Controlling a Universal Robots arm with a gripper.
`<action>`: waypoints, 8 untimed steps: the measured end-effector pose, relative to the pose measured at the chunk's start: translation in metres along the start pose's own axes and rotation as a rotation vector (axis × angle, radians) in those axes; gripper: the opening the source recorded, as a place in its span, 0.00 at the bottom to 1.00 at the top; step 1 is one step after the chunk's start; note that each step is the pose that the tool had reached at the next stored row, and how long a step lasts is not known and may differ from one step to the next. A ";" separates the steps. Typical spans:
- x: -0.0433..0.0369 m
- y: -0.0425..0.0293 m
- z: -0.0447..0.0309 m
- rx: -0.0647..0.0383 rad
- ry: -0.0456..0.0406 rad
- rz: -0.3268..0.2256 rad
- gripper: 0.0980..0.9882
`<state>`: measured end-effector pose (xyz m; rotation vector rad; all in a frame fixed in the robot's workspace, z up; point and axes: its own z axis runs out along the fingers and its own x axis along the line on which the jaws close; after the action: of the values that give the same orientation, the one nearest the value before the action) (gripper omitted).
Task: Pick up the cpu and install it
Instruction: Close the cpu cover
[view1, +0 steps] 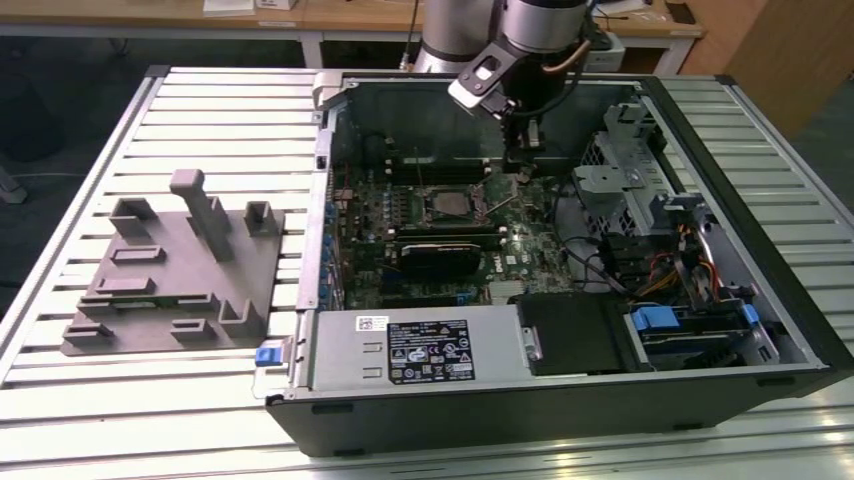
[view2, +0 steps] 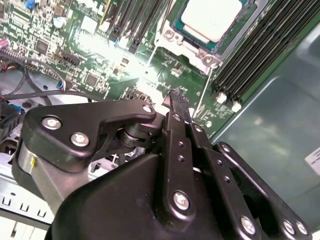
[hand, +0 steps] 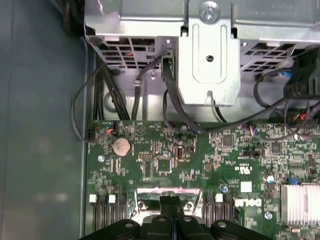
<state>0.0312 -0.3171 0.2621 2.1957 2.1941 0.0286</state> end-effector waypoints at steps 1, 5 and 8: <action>0.0001 0.0013 0.0003 0.000 0.0000 0.000 0.01; 0.0003 0.0053 0.0017 0.000 0.0000 0.000 0.01; 0.0006 0.0080 0.0027 0.001 -0.0001 0.000 0.01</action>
<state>0.0393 -0.3166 0.2597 2.1959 2.1944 0.0278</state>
